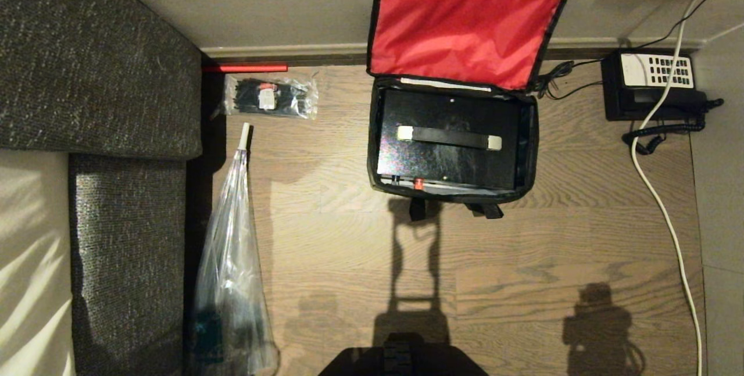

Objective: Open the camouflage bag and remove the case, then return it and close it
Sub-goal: Grip the handle

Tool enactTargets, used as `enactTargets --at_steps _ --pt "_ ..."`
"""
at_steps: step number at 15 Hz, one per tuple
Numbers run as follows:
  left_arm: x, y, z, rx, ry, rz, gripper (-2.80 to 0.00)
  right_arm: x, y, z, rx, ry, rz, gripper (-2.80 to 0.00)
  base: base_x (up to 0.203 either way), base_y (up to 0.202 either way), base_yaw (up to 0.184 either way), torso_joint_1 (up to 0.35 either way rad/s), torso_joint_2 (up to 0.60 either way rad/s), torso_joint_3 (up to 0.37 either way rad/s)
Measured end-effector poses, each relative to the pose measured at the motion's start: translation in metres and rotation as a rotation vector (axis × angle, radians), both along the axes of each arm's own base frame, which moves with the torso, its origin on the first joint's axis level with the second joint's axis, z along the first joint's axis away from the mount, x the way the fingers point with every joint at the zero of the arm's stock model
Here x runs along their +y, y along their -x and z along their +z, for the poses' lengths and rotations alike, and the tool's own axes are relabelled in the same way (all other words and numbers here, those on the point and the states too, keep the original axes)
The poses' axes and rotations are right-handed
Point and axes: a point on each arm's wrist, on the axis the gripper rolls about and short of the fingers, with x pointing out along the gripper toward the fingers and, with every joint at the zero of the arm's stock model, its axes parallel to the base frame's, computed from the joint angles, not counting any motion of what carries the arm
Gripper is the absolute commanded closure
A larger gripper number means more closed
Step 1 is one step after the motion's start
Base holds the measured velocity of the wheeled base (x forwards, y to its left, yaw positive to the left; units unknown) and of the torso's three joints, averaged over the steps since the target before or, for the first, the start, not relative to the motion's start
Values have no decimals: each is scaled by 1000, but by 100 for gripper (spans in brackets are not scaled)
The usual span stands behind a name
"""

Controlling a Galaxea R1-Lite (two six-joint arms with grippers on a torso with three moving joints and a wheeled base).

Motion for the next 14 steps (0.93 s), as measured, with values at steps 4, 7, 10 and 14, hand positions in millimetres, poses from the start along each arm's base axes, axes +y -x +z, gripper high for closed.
enactTargets --at_steps 4,7,10,14 --pt "0 0 0 0 0 0 0 3 11 5 154 -58 113 0 0 0 0 0 0 0" --pt "0 0 0 -1 0 0 0 1 -23 59 183 -109 153 0 0 0 0 0 0 0" --pt "0 0 0 0 0 0 0 5 -113 115 241 -72 172 0 0 0 0 0 0 0" --pt "0 0 0 0 0 0 0 25 -256 134 295 109 231 0 0 0 0 0 0 0"
